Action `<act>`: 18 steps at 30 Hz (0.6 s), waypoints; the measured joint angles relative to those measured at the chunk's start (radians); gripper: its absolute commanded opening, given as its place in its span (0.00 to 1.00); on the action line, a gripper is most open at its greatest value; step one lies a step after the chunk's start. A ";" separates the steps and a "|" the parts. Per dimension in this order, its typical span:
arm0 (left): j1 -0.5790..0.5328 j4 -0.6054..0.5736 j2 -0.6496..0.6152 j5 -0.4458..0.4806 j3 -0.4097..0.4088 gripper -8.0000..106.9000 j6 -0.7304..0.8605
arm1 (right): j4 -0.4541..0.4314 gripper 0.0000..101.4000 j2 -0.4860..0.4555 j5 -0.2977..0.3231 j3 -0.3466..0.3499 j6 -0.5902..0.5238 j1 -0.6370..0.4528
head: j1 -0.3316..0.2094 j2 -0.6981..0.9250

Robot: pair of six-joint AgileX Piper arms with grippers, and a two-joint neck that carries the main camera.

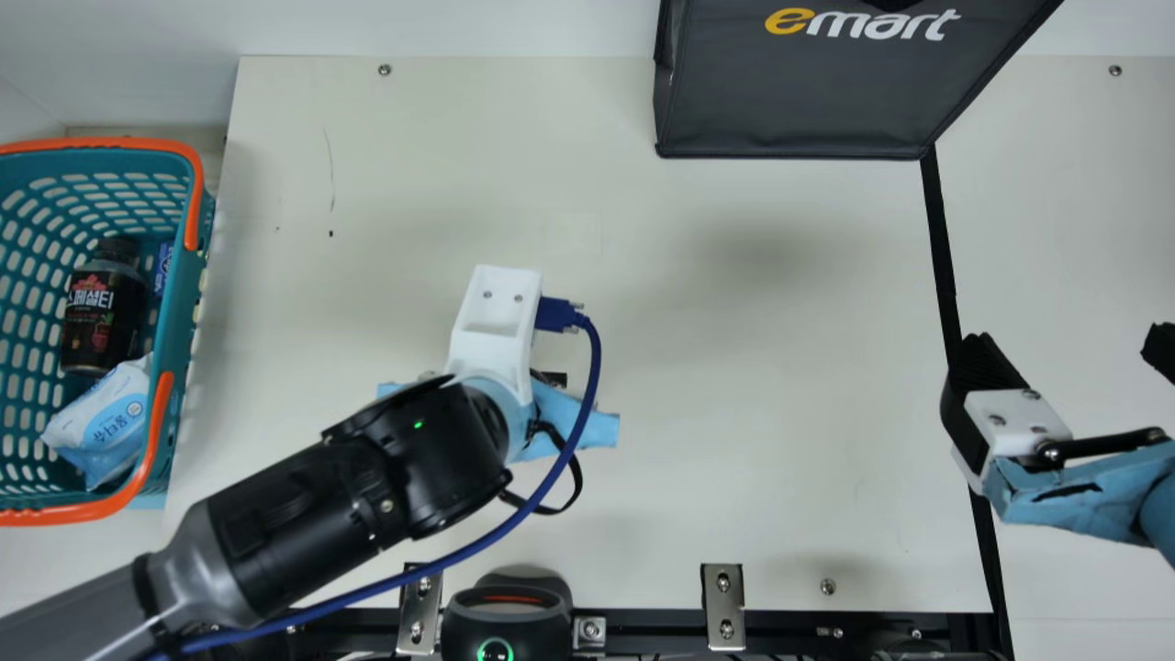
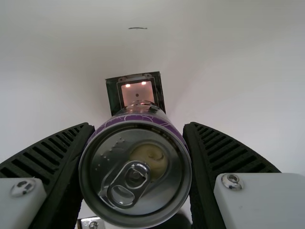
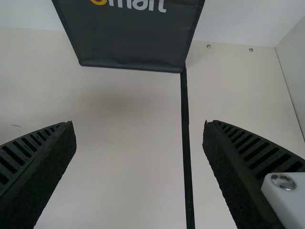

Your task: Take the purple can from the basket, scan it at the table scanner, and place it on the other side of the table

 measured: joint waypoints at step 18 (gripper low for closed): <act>0.084 -0.172 -0.099 -0.066 0.072 0.00 0.613 | 0.000 0.94 0.000 0.000 0.000 0.000 0.000 | 0.000 -0.002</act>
